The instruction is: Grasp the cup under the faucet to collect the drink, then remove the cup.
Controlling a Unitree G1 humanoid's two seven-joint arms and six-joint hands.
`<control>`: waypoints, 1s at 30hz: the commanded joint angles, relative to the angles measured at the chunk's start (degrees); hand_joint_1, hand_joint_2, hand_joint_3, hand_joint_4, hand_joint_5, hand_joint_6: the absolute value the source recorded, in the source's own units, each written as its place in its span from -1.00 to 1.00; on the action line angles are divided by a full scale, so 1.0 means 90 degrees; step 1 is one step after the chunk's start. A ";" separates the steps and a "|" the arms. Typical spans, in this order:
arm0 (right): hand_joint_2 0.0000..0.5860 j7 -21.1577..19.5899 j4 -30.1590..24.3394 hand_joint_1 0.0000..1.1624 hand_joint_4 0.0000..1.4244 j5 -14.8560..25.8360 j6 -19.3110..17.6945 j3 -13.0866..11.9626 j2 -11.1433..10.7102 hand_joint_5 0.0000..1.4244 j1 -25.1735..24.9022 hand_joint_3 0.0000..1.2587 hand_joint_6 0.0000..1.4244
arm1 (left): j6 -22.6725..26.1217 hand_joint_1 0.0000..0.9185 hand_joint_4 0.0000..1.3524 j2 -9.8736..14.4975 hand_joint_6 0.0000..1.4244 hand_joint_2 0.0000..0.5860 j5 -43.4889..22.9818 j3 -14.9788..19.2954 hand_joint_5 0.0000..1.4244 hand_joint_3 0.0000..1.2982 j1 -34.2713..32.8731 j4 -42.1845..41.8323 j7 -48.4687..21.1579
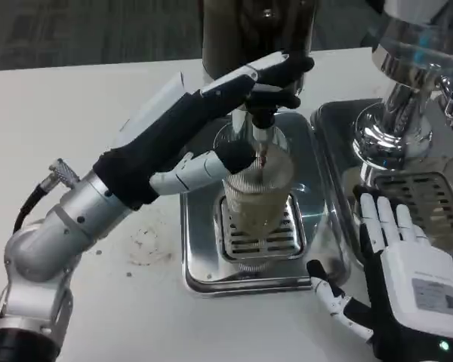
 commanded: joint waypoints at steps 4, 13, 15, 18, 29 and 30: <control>0.16 0.0013 0.0107 -0.47 -1.00 0.0089 -0.0083 -0.0010 -0.0066 -1.00 -0.0146 -1.00 -0.84 | -0.0166 -1.00 -0.85 0.0218 -0.60 -0.56 0.0315 -0.0052 -0.57 -0.69 0.0298 -0.0246 0.0150; 0.15 0.0094 0.0177 -0.45 -1.00 0.0347 -0.0203 -0.0040 -0.0070 -1.00 -0.0330 -1.00 -0.84 | -0.0216 -1.00 -0.85 0.0333 -0.60 -0.54 0.0443 -0.0146 -0.57 -0.68 0.0488 -0.0382 0.0227; 0.10 0.0155 0.0183 -0.42 -1.00 0.0566 -0.0313 -0.0099 -0.0057 -1.00 -0.0376 -1.00 -0.83 | -0.0211 -1.00 -0.85 0.0347 -0.60 -0.54 0.0452 -0.0167 -0.57 -0.67 0.0511 -0.0409 0.0239; 0.09 0.0227 0.0212 -0.42 -1.00 0.0886 -0.0489 -0.0183 -0.0069 -1.00 -0.0470 -1.00 -0.82 | -0.0214 -1.00 -0.85 0.0357 -0.60 -0.54 0.0475 -0.0183 -0.57 -0.67 0.0550 -0.0449 0.0279; -0.02 0.0404 0.0358 -0.34 -1.00 0.1336 -0.0784 -0.0287 -0.0073 -1.00 -0.0713 -1.00 -0.80 | -0.0313 -1.00 -0.85 0.0416 -0.59 -0.53 0.0729 -0.0317 -0.57 -0.66 0.0786 -0.0570 0.0574; -0.02 0.0427 0.0384 -0.33 -1.00 0.1409 -0.0834 -0.0303 -0.0070 -1.00 -0.0737 -1.00 -0.80 | -0.0324 -1.00 -0.85 0.0432 -0.59 -0.53 0.0762 -0.0337 -0.57 -0.66 0.0797 -0.0588 0.0602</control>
